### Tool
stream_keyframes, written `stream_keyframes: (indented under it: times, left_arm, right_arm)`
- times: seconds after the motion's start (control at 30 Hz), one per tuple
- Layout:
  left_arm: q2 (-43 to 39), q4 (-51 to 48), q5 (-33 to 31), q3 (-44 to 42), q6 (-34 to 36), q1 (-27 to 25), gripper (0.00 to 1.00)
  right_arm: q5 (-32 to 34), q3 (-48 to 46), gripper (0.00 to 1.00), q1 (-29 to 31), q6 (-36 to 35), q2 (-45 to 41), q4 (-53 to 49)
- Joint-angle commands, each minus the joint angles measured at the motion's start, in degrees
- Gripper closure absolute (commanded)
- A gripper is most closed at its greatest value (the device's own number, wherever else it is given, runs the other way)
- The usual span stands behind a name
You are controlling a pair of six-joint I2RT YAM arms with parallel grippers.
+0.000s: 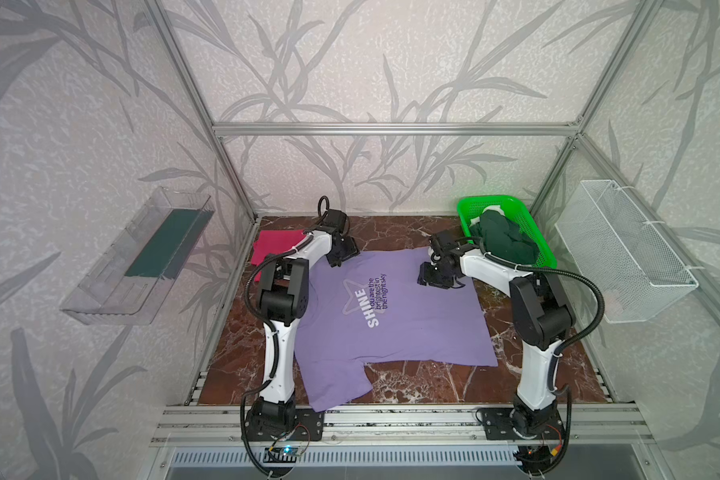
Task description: Fold and stack the t-shirts
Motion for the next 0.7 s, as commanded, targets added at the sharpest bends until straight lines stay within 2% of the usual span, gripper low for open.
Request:
stream_keyframes:
  times: [0.0, 0.13, 0.3, 0.43, 0.6, 0.67]
  left_arm:
    - [2.6, 4.7, 3.1, 1.4, -2.1, 0.3, 0.31]
    - [3.5, 10.1, 4.5, 2.1, -2.6, 0.3, 0.31]
    - [10.7, 5.8, 3.3, 14.4, -1.1, 0.4, 0.31]
    - [17.9, 0.9, 2.3, 28.2, 1.6, 0.4, 0.31]
    - [29.3, 1.1, 5.8, 47.6, 5.2, 0.5, 0.30]
    - [34.3, 1.2, 9.4, 56.6, 6.0, 1.0, 0.30]
  right_arm:
    - [-1.3, -3.1, 0.44, -0.3, 1.2, -0.8, 1.0]
    - [-1.5, -5.9, 0.44, -0.4, 1.5, -1.8, 2.1]
    - [-1.8, -9.1, 0.44, -0.9, 1.9, -3.5, 2.6]
    - [-1.7, -12.1, 0.44, -1.0, 2.4, -5.4, 3.5]
    - [-2.1, -14.3, 0.44, -1.0, 2.9, -6.4, 3.4]
    - [-2.0, -14.9, 0.44, -1.0, 2.9, -7.1, 3.3]
